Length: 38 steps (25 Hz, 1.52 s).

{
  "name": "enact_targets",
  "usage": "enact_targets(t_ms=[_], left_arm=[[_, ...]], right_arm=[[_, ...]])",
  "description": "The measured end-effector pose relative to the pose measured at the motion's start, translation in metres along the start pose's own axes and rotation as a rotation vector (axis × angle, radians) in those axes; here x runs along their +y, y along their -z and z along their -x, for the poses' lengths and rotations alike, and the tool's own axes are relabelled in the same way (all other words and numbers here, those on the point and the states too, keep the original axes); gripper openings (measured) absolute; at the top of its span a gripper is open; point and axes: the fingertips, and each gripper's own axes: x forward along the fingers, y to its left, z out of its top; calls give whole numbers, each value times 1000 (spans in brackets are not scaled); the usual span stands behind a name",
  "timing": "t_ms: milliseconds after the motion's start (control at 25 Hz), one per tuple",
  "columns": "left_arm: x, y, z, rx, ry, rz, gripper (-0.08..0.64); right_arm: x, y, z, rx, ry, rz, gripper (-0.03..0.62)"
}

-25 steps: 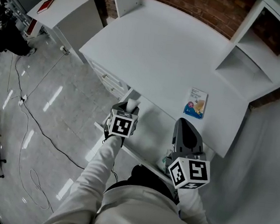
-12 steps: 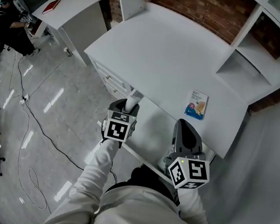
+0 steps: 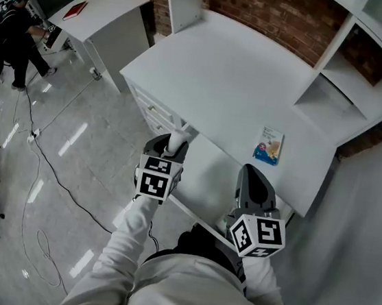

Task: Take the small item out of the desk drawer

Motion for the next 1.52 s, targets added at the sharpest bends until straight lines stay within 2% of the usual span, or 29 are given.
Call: enact_targets(t_ms=[200, 800, 1520], left_arm=[[5, -11, 19, -44, -19, -10, 192], [22, -31, 77, -210, -68, 33, 192], [42, -25, 142, -318, -129, 84, 192]], right_arm=[[4, -2, 2, -4, -1, 11, 28], [28, -6, 5, -15, -24, 34, 28], [51, -5, 22, -15, -40, 58, 28]])
